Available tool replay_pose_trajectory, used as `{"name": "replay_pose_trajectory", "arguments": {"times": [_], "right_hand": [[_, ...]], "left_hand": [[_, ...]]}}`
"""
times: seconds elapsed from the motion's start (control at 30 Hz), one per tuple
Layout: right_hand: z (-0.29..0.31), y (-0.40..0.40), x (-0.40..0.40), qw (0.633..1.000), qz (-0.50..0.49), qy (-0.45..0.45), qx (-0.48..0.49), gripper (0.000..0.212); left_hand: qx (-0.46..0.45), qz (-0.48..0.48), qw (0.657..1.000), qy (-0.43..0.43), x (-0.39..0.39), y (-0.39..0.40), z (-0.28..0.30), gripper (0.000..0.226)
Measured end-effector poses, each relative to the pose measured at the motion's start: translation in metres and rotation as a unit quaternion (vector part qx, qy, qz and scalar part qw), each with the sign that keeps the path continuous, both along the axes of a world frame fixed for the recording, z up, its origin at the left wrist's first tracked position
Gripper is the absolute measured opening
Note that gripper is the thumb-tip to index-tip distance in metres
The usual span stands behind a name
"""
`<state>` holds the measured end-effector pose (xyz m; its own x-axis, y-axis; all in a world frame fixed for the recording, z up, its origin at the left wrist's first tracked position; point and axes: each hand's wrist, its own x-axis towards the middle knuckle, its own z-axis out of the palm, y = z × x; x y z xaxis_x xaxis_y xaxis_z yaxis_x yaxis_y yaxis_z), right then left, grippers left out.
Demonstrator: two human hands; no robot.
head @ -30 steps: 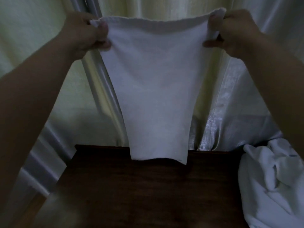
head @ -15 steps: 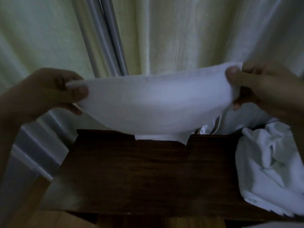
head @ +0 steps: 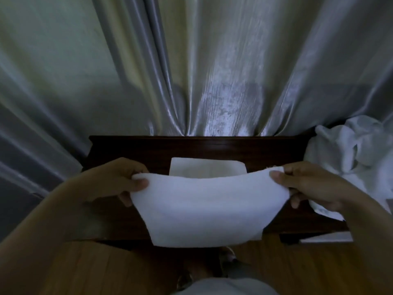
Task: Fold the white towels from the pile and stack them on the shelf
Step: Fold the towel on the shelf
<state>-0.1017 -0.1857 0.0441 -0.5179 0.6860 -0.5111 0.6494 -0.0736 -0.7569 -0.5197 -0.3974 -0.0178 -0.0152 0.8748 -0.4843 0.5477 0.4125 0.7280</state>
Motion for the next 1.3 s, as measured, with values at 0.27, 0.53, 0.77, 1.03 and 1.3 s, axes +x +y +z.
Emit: {"name": "replay_pose_trajectory", "arguments": {"times": [0.27, 0.53, 0.77, 1.03, 1.3], "right_hand": [[-0.097, 0.045, -0.028, 0.994, -0.098, 0.007, 0.038, 0.025], [-0.192, 0.132, -0.068, 0.984, -0.175, -0.024, 0.004, 0.031], [-0.274, 0.173, -0.082, 0.970, -0.184, -0.138, 0.083, 0.035], [-0.283, 0.190, -0.104, 0.965, -0.229, -0.122, -0.035, 0.030], [-0.276, 0.179, -0.093, 0.958, -0.275, -0.083, 0.007, 0.015]], "left_hand": [[0.011, 0.047, 0.998, 0.042, 0.023, 0.110, -0.044, 0.010], [0.023, 0.191, 0.978, 0.076, 0.009, 0.200, -0.120, 0.011], [-0.020, 0.244, 0.961, 0.129, 0.009, 0.240, -0.191, 0.017], [-0.027, 0.328, 0.938, 0.109, 0.017, 0.249, -0.225, 0.020], [-0.017, 0.360, 0.932, 0.029, 0.013, 0.245, -0.229, 0.018]]}}
